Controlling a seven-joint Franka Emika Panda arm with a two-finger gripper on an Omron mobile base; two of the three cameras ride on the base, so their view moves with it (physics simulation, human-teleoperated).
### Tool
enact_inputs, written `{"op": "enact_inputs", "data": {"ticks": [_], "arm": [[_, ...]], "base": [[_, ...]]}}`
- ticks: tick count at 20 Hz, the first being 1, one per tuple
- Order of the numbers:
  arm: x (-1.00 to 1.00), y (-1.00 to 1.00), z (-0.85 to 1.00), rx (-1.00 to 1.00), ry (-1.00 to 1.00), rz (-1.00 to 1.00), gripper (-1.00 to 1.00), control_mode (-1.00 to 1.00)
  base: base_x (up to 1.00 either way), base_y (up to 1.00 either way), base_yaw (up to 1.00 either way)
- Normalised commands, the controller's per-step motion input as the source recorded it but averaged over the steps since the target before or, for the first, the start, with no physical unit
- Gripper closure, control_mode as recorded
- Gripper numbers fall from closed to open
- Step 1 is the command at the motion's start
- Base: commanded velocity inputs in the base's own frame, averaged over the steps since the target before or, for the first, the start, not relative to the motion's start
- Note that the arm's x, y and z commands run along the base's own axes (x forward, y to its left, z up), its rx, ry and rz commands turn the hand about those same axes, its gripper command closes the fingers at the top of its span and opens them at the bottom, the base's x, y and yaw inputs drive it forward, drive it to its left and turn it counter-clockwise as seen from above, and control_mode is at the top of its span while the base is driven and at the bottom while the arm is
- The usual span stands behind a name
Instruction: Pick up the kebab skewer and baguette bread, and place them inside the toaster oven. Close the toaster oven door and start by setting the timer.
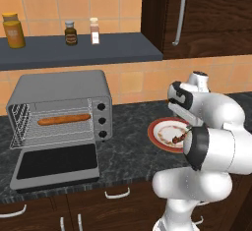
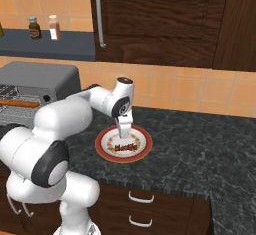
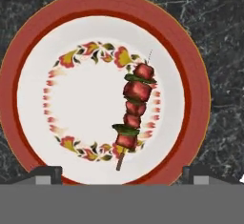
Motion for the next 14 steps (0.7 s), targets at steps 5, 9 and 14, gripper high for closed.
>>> {"op": "enact_inputs", "data": {"ticks": [5,9,14], "arm": [[0.03,-0.26,-0.74,0.01,0.0,0.01,-1.0,-1.0],[0.06,-0.35,-0.63,0.04,0.0,0.01,-1.0,-1.0],[0.19,-0.19,-0.46,0.04,0.0,0.0,-1.0,-1.0]], "base": [[0.0,0.0,0.0],[0.0,0.0,0.0],[0.0,0.0,0.0]]}}
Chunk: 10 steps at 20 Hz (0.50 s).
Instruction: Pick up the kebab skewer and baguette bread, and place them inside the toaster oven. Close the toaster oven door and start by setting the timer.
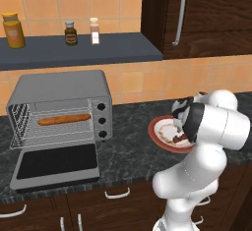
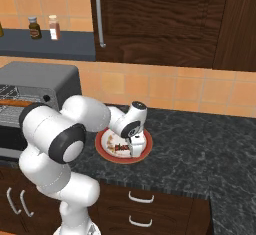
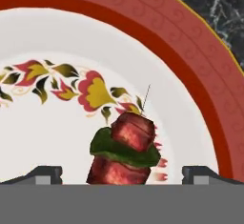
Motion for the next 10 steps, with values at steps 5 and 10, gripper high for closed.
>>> {"op": "enact_inputs", "data": {"ticks": [5,10], "arm": [[0.2,0.0,-0.08,0.0,0.0,0.0,-1.0,-1.0],[0.04,0.0,-0.22,0.0,0.01,0.0,1.0,-1.0]], "base": [[0.0,0.0,0.0],[0.0,0.0,0.0]]}}
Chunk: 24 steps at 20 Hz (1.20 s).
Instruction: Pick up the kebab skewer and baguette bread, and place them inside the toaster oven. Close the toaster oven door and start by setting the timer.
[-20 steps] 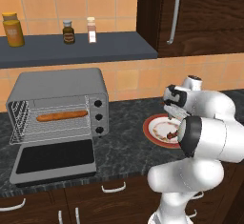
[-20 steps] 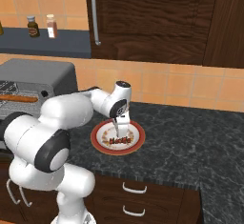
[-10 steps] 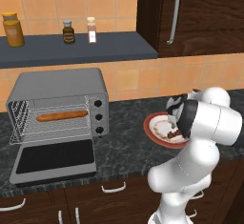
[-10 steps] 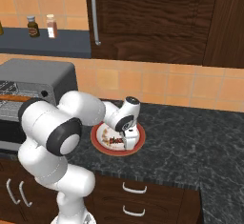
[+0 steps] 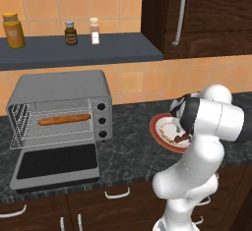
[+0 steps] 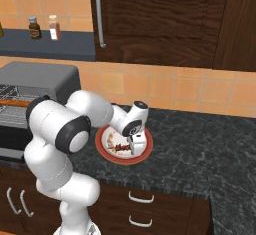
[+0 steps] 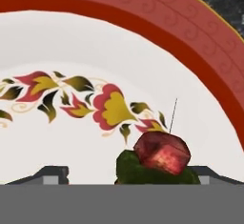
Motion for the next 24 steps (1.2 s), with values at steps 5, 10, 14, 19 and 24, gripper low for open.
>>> {"op": "enact_inputs", "data": {"ticks": [5,10,14,19,24], "arm": [[0.0,0.0,-0.26,0.0,0.04,0.0,1.0,-1.0],[-0.03,0.0,-0.01,0.0,0.03,0.0,1.0,-1.0],[-0.24,-0.03,0.16,0.0,0.0,-0.04,1.0,-1.0],[-0.33,0.0,0.58,0.0,-0.01,-0.05,1.0,-1.0],[-0.41,0.18,0.61,0.0,0.0,-0.12,1.0,-1.0]], "base": [[0.0,0.0,0.0],[0.0,0.0,0.0],[0.0,0.0,0.0],[0.0,0.0,0.0],[0.0,0.0,0.0]]}}
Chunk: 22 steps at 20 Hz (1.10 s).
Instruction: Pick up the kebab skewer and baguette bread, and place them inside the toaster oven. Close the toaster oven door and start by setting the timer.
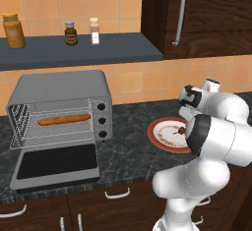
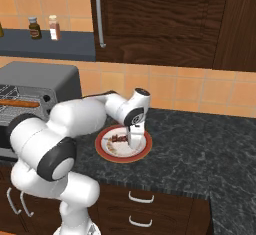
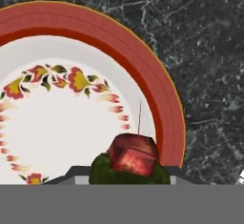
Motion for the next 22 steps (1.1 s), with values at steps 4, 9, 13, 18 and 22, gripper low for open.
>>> {"op": "enact_inputs", "data": {"ticks": [4,9,13,18,22], "arm": [[-0.35,0.51,0.55,0.0,0.0,-0.11,1.0,-1.0],[-0.25,0.49,0.62,0.0,0.0,-0.1,1.0,-1.0],[-0.66,0.45,0.52,0.0,0.0,-0.08,1.0,-1.0],[-0.45,0.65,0.4,0.0,0.0,-0.05,1.0,-1.0],[-0.11,1.0,0.32,-0.01,-0.02,-0.01,1.0,-1.0]], "base": [[0.0,0.0,0.0],[0.0,0.0,0.0],[0.0,0.0,0.0],[0.0,0.0,0.0],[0.0,0.0,0.0]]}}
